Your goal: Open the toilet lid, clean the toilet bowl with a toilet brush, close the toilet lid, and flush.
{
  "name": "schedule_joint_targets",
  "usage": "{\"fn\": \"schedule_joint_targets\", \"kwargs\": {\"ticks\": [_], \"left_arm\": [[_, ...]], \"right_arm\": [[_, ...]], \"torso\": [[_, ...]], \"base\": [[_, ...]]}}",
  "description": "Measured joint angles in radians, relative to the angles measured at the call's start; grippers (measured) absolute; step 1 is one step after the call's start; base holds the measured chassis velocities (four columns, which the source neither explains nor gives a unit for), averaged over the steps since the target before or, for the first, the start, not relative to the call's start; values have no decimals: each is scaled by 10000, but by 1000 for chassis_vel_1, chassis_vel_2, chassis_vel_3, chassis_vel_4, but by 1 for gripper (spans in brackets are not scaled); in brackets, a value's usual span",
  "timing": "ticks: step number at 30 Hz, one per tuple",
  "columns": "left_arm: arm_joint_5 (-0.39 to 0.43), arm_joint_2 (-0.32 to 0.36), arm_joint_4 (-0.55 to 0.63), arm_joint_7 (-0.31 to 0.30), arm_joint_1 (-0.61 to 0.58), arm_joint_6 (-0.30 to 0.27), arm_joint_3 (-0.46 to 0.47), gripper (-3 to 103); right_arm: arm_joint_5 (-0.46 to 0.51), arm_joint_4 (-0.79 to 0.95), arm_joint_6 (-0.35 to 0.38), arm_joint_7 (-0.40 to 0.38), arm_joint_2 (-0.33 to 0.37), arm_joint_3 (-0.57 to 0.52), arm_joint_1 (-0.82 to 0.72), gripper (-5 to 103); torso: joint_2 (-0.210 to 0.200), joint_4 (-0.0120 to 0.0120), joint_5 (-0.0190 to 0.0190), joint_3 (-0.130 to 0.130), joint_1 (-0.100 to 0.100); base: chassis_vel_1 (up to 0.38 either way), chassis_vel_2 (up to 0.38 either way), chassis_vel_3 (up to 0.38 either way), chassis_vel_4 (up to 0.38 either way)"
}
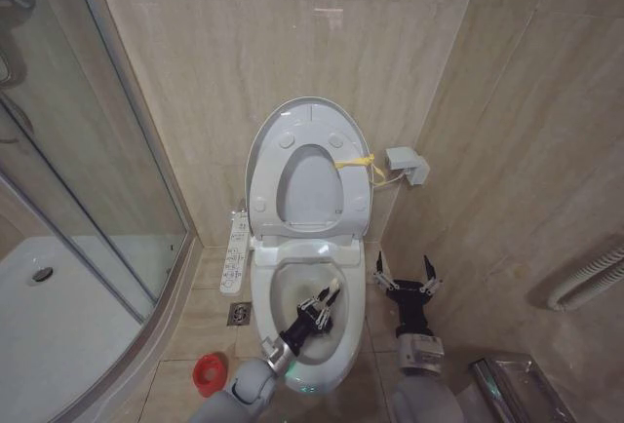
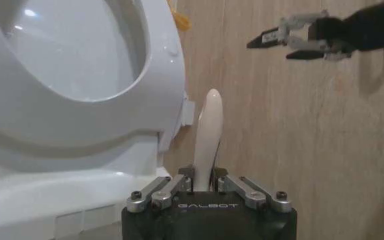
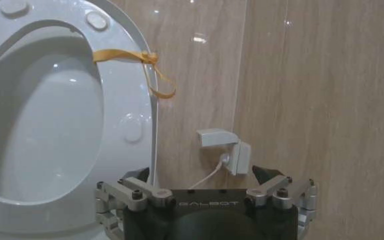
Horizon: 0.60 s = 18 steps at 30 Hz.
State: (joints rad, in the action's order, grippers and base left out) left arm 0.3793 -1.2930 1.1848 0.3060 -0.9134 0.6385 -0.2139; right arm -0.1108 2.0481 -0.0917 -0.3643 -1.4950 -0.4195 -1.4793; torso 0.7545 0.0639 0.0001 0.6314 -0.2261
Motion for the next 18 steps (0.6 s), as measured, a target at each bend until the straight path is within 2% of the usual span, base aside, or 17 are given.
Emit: {"fn": "schedule_joint_targets", "kwargs": {"ticks": [8,18], "left_arm": [[-173,-134,-354,-23,272,81,172,16],[0,-823,-625,-25,1278,-109,-560,16]], "right_arm": [[0,1,0,0,0,0,-1,100],[0,1,0,0,0,0,0,100]], "torso": [[0,0,0,1,0],[-1,3,1,3,-1]], "base": [[0,0,0,0],[0,0,0,0]]}}
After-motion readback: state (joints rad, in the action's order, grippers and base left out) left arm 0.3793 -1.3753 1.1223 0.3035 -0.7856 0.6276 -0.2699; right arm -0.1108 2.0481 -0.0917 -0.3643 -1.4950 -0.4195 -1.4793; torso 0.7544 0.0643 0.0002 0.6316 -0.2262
